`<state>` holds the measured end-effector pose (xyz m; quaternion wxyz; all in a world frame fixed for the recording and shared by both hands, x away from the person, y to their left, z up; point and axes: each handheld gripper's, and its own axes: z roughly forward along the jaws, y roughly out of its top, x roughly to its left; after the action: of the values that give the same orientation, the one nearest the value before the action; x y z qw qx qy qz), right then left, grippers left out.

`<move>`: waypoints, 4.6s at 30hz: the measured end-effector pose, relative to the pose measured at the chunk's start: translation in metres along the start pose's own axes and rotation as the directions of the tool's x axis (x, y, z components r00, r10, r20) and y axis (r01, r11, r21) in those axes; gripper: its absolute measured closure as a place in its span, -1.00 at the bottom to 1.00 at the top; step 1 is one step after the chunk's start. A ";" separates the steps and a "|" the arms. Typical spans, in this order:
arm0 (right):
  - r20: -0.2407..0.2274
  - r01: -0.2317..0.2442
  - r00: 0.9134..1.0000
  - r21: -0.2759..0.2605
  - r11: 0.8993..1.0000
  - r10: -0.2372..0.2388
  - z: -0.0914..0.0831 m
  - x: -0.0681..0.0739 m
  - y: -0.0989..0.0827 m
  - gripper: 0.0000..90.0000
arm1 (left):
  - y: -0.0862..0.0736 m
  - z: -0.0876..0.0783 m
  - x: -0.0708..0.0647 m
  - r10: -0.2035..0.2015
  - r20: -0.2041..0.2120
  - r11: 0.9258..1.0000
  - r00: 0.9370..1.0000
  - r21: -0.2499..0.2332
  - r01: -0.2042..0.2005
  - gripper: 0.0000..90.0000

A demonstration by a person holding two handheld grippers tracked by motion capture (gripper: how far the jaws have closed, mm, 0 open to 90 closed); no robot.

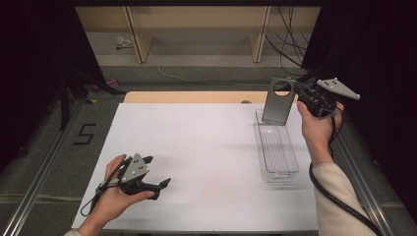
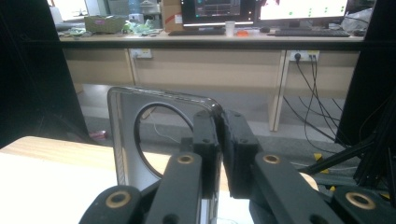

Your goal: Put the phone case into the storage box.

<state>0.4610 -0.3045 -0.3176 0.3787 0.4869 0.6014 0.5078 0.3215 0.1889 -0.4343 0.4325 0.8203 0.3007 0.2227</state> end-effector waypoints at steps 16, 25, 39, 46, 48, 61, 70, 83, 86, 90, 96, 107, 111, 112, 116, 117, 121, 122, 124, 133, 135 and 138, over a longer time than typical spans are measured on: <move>0.001 0.009 1.000 -0.003 1.000 -0.009 0.003 0.001 0.001 0.88 | 0.000 0.000 0.000 0.000 -0.002 1.000 1.000 -0.003 0.000 -0.78; 0.005 0.010 1.000 -0.004 1.000 -0.010 0.005 0.000 0.002 0.88 | 0.000 -0.001 0.000 0.001 -0.004 1.000 1.000 -0.001 -0.001 -0.78; 0.009 0.019 1.000 -0.003 1.000 -0.019 0.009 0.001 0.002 0.88 | 0.000 -0.001 0.000 0.004 -0.004 1.000 1.000 0.001 -0.004 -0.78; 0.010 0.020 1.000 -0.006 1.000 -0.020 0.010 0.001 0.003 0.88 | 0.000 -0.001 0.000 0.005 -0.004 1.000 1.000 0.002 -0.005 -0.78; 0.010 0.021 1.000 -0.005 1.000 -0.021 0.010 0.001 0.003 0.88 | 0.000 -0.001 0.000 0.004 -0.005 1.000 1.000 0.001 -0.004 -0.78; 0.010 0.030 0.999 -0.007 1.000 -0.030 0.015 0.002 0.003 0.88 | 0.000 -0.001 0.000 0.004 -0.005 1.000 1.000 0.000 -0.004 -0.78; 0.016 0.035 0.999 -0.004 0.999 -0.035 0.019 0.001 0.002 0.88 | -0.001 -0.001 0.000 0.005 -0.004 1.000 1.000 0.001 -0.005 -0.78; 0.020 0.043 0.999 -0.008 0.999 -0.043 0.025 0.000 -0.001 0.88 | -0.001 -0.002 0.001 0.006 -0.006 1.000 1.000 0.002 -0.006 -0.78; 0.023 0.042 0.999 -0.005 0.999 -0.042 0.026 -0.001 -0.002 0.88 | -0.001 -0.001 0.000 0.005 -0.006 1.000 1.000 0.000 -0.005 -0.78; 0.026 0.043 0.999 -0.005 0.999 -0.043 0.027 -0.002 -0.004 0.88 | -0.001 -0.002 0.000 0.005 -0.007 1.000 1.000 0.000 -0.005 -0.78; 0.026 0.040 0.999 0.003 0.999 -0.041 0.030 -0.002 -0.007 0.88 | -0.001 -0.002 0.000 0.005 -0.007 1.000 1.000 0.001 -0.005 -0.78; 0.030 0.048 0.998 0.003 0.999 -0.048 0.032 -0.003 -0.009 0.88 | -0.001 -0.002 0.000 0.006 -0.006 1.000 1.000 0.002 -0.006 -0.78; 0.031 0.048 0.998 0.005 0.999 -0.048 0.034 -0.002 -0.009 0.88 | -0.001 -0.002 0.000 0.006 -0.007 1.000 1.000 0.001 -0.006 -0.78; 0.030 0.051 0.998 0.005 0.999 -0.051 0.035 -0.002 -0.010 0.88 | -0.001 -0.002 0.000 0.005 -0.007 1.000 1.000 0.001 -0.005 -0.78; 0.031 0.053 0.998 0.006 0.999 -0.053 0.036 -0.002 -0.010 0.88 | -0.001 -0.002 0.000 0.005 -0.006 1.000 1.000 0.001 -0.005 -0.78; 0.031 0.054 0.998 0.007 0.999 -0.054 0.037 -0.002 -0.010 0.88 | -0.001 -0.002 0.001 0.006 -0.007 1.000 1.000 0.002 -0.006 -0.78; 0.032 0.056 0.998 0.011 0.998 -0.056 0.038 -0.002 -0.011 0.88 | -0.001 -0.002 0.001 0.005 -0.006 1.000 1.000 0.004 -0.005 -0.78; 0.031 0.055 0.998 0.011 0.998 -0.055 0.038 -0.002 -0.012 0.88 | -0.001 -0.002 0.001 0.005 -0.006 1.000 1.000 0.004 -0.005 -0.78; 0.031 0.059 0.998 0.011 0.998 -0.059 0.039 -0.001 -0.012 0.88 | -0.001 -0.002 0.001 0.004 -0.008 1.000 1.000 0.002 -0.004 -0.78; 0.029 0.064 0.998 0.016 0.998 -0.064 0.042 -0.001 -0.015 0.88 | -0.001 -0.002 0.001 0.004 -0.007 1.000 1.000 0.001 -0.004 -0.78; 0.030 0.065 0.997 0.017 0.998 -0.066 0.043 -0.001 -0.015 0.88 | -0.001 -0.002 0.001 0.005 -0.008 1.000 1.000 0.002 -0.005 -0.78; 0.031 0.065 0.997 0.019 0.998 -0.065 0.044 -0.002 -0.016 0.88 | -0.001 -0.003 0.001 0.004 -0.011 1.000 1.000 0.002 -0.004 -0.78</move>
<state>0.4998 -0.2956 -0.3421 0.4001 0.4784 0.6152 0.4822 0.3200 0.1913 -0.4338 0.4296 0.8202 0.3015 0.2278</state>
